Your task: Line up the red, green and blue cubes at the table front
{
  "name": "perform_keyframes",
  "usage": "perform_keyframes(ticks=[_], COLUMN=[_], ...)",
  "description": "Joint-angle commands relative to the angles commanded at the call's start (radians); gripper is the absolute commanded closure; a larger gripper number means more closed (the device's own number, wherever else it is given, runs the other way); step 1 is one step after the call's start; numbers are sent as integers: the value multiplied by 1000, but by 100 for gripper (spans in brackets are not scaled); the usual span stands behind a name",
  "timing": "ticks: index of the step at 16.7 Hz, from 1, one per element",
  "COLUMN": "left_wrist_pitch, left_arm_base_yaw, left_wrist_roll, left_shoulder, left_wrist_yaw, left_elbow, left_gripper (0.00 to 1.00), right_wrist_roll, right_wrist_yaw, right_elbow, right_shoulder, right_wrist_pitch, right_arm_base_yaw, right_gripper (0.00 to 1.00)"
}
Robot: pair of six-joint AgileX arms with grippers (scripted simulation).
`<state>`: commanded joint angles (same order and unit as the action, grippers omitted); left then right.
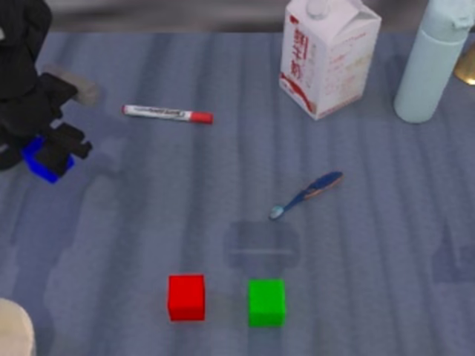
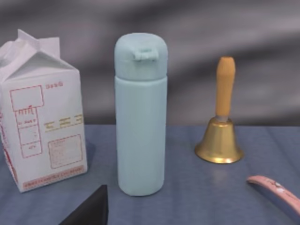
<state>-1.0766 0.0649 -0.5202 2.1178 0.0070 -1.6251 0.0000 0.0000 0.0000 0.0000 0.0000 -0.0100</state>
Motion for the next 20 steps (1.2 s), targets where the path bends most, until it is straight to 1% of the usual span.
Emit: perform_keyframes(ticks=[6, 8, 10, 12, 15, 20], left_wrist_pitch=[-18, -24, -37, -56, -91, -155], left_arm_base_yaw=[4, 30, 83, 159, 301, 578], left_wrist_roll=[0, 33, 107, 220, 443, 917], left_shoulder=[-9, -2, 14, 37, 73, 129], left_wrist_yaw=[-1, -1, -2, -4, -6, -6], left_elbow=[-11, -24, -52, -89, -147, -237], left_gripper=[100, 100, 100, 100, 100, 100], right_wrist_roll=[0, 0, 0, 0, 0, 0], right_wrist_yaw=[0, 0, 0, 0, 0, 0], right_elbow=[0, 0, 0, 0, 0, 0], right_shoulder=[0, 0, 0, 0, 0, 0], right_wrist_pitch=[0, 0, 0, 0, 0, 0], right_arm_base_yaw=[0, 0, 0, 0, 0, 0], right_gripper=[0, 0, 0, 0, 0, 0])
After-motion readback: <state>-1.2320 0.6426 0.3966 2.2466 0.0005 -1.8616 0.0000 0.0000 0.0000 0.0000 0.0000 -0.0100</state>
